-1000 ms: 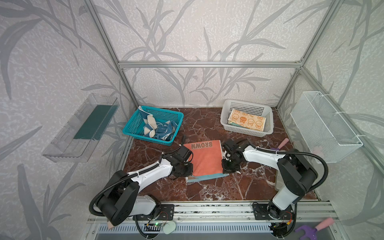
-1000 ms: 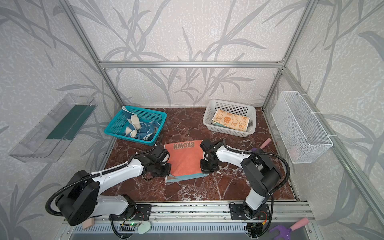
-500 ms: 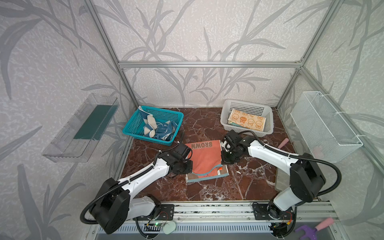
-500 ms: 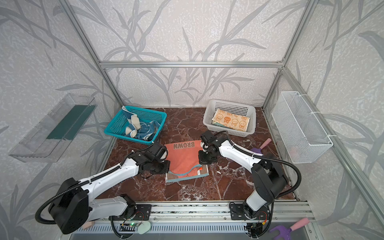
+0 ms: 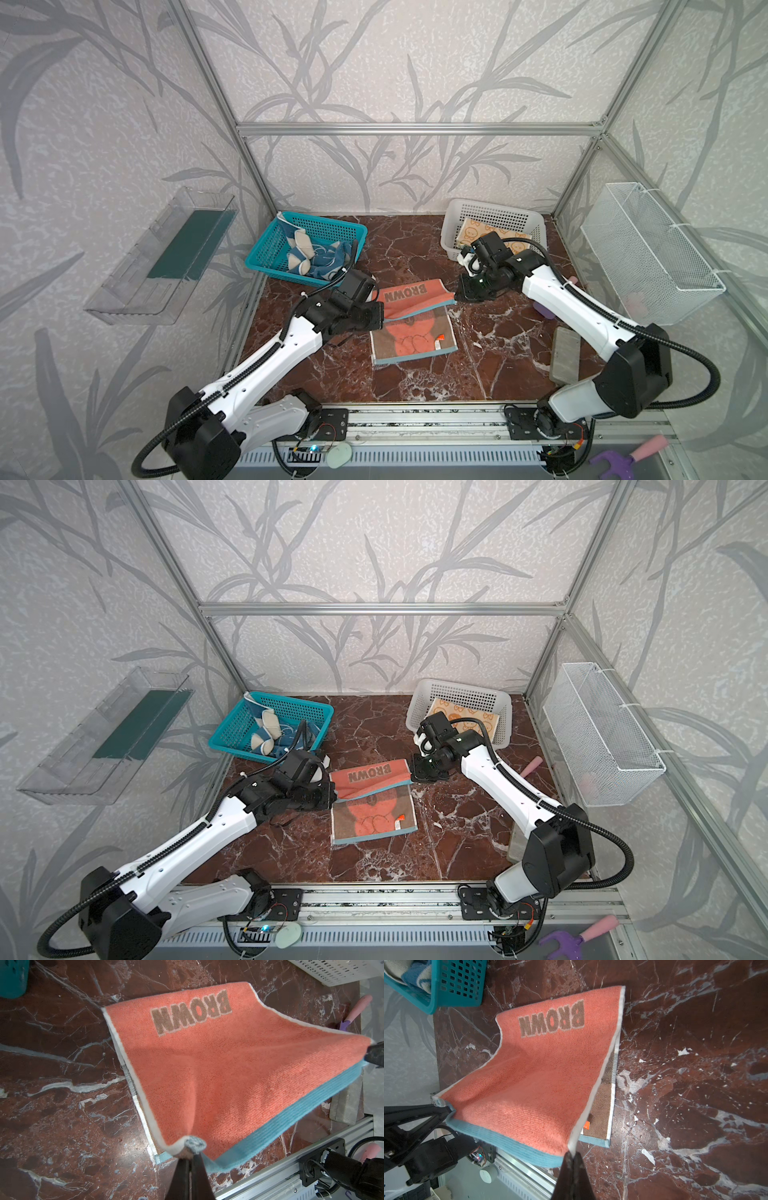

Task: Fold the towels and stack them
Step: 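Lift the near edge with both grippers and fold it toward the far edge, then open both grippers and move them to the towel's far edge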

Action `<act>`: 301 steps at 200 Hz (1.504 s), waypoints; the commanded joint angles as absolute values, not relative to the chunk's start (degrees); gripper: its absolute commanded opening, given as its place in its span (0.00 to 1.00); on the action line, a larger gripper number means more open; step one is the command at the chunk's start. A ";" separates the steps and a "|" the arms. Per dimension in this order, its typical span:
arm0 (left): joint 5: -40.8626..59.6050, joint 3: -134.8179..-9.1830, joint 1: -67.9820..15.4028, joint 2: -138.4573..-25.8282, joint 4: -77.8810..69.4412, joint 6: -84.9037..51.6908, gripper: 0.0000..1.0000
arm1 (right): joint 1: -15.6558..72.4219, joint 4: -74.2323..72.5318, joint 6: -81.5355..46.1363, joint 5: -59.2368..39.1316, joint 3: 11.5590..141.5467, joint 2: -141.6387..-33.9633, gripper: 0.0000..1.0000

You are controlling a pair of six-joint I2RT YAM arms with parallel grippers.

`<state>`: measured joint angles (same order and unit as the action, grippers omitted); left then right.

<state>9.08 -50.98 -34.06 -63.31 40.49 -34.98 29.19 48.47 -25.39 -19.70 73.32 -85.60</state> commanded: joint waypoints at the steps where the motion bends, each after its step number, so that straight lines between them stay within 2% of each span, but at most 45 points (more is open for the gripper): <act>1: 9.46 -46.85 -33.92 -61.64 41.53 -37.36 0.00 | 29.08 50.07 -25.08 -21.01 70.25 -83.98 0.00; 63: 12.12 -34.18 -33.90 -62.25 31.28 -40.57 0.00 | 29.90 42.21 -28.32 -24.61 56.39 -84.69 0.00; 111: 13.79 -31.06 -33.89 -64.33 30.11 -40.48 0.00 | 32.22 36.37 -29.77 -25.40 48.79 -89.00 0.00; 125: 14.06 -30.21 -33.93 -63.73 29.88 -40.54 0.08 | 32.71 36.58 -29.87 -24.78 48.38 -89.73 0.00; 142: 13.42 -29.71 -33.86 -61.49 31.10 -40.87 0.26 | 33.72 38.50 -29.88 -24.11 49.20 -87.93 0.20; 154: 11.40 -30.03 -33.83 -59.20 32.96 -41.66 0.33 | 34.11 40.51 -29.72 -23.19 50.25 -85.95 0.34; 168: 8.31 -30.36 -33.70 -55.85 34.54 -41.92 0.35 | 34.19 42.76 -29.25 -22.18 51.52 -84.04 0.43; 181: 6.63 -30.98 -33.15 -53.21 35.68 -41.77 0.37 | 34.11 44.17 -28.68 -20.97 52.74 -83.16 0.45; 203: 6.78 -32.44 -32.59 -52.72 35.17 -40.95 0.37 | 34.13 44.21 -28.26 -21.13 54.26 -84.28 0.46; 228: 11.58 -33.92 -32.80 -58.28 32.18 -39.64 0.31 | 35.40 41.17 -28.22 -21.62 55.54 -87.80 0.46; 255: 15.11 -34.24 -34.83 -65.70 29.83 -39.55 0.23 | 37.75 38.14 -27.60 -21.97 57.60 -93.88 0.41; 301: 16.45 -28.68 -36.98 -70.62 28.57 -42.80 0.22 | 40.09 34.98 -27.96 -21.20 52.16 -97.47 0.29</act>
